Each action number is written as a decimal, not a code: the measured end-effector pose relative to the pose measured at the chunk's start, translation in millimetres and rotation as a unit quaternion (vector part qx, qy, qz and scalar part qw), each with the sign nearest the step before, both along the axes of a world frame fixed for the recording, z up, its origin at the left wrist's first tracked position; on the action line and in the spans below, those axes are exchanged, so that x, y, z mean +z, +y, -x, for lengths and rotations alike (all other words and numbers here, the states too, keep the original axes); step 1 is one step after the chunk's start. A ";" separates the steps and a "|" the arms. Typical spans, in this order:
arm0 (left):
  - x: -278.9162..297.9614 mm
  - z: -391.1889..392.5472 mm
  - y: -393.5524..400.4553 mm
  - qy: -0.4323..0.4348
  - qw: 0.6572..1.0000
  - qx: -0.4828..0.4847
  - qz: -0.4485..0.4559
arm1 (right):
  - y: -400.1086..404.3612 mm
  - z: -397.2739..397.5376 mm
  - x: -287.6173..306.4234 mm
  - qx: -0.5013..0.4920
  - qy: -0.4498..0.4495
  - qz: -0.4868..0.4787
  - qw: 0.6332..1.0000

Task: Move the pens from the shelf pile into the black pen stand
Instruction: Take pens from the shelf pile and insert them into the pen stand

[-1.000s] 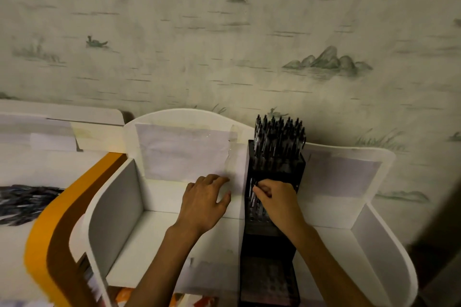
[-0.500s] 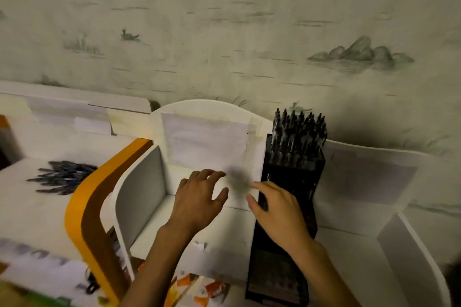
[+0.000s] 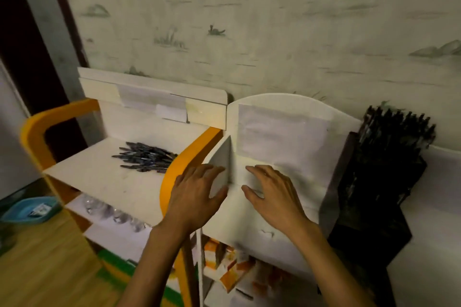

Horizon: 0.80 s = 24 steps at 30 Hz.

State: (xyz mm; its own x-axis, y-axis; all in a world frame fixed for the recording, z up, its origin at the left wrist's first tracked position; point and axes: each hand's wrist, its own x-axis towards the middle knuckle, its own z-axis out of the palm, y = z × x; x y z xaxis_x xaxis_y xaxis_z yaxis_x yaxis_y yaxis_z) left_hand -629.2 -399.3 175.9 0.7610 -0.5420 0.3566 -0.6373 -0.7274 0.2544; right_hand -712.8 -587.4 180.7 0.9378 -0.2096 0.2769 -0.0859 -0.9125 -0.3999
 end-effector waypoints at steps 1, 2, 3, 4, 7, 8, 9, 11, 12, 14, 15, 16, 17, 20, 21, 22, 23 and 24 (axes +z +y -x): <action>-0.8 -6.1 17.1 0.001 1.000 0.000 -0.001 | 14.7 -7.1 1.4 0.004 -0.002 0.001 1.000; -1.8 -13.1 34.8 0.002 1.000 0.001 -0.004 | 30.6 -14.3 2.6 0.006 -0.005 0.004 1.000; -3.1 -21.0 52.4 0.004 1.000 0.003 -0.005 | 47.0 -22.0 3.4 0.007 -0.009 0.009 1.000; -4.5 -28.5 68.8 0.002 1.000 0.004 -0.002 | 62.8 -29.5 4.2 0.007 -0.012 0.013 1.000; -13.4 -50.1 117.5 0.007 1.000 0.007 0.000 | 112.6 -54.7 7.3 0.006 -0.029 0.018 0.999; -16.3 -55.2 126.3 0.005 1.000 0.008 -0.007 | 122.5 -59.9 8.3 0.003 -0.032 0.021 0.999; -18.8 -62.6 141.2 0.006 1.000 0.010 -0.010 | 138.0 -68.9 8.4 -0.001 -0.036 0.028 0.999; -21.9 -78.3 172.3 0.012 1.000 0.012 -0.005 | 169.8 -87.7 6.9 -0.002 -0.040 0.030 0.999; -22.7 -86.5 186.1 0.013 1.000 0.014 0.000 | 184.1 -95.4 5.8 0.002 -0.039 0.023 0.999; -23.8 -103.4 210.8 0.010 1.000 0.016 0.006 | 208.9 -110.5 3.2 0.003 -0.040 0.007 0.999; -24.6 -112.4 221.6 0.009 1.000 0.015 0.008 | 219.5 -118.2 1.6 0.002 -0.041 -0.001 0.999; -25.2 -121.6 231.2 0.009 1.000 0.015 0.011 | 229.5 -126.1 -0.3 -0.001 -0.042 -0.009 0.999; -26.5 -131.4 239.7 0.011 1.000 0.015 0.010 | 238.9 -133.9 -2.1 -0.005 -0.041 -0.015 0.999; -32.9 -163.2 258.8 0.020 1.000 0.021 0.011 | 261.7 -161.5 -10.5 -0.016 -0.037 -0.028 0.999; -35.7 -174.3 263.9 0.022 0.999 0.022 0.013 | 267.8 -171.7 -13.8 -0.018 -0.035 -0.028 0.999; -39.1 -185.4 268.3 0.025 0.999 0.024 0.014 | 272.9 -182.0 -17.9 -0.020 -0.032 -0.023 0.999; -42.6 -196.8 272.4 0.027 0.999 0.025 0.014 | 277.1 -192.6 -22.6 -0.022 -0.026 -0.015 0.999; -45.8 -208.1 275.7 0.028 0.999 0.025 0.013 | 280.6 -203.0 -27.5 -0.024 -0.020 -0.007 0.999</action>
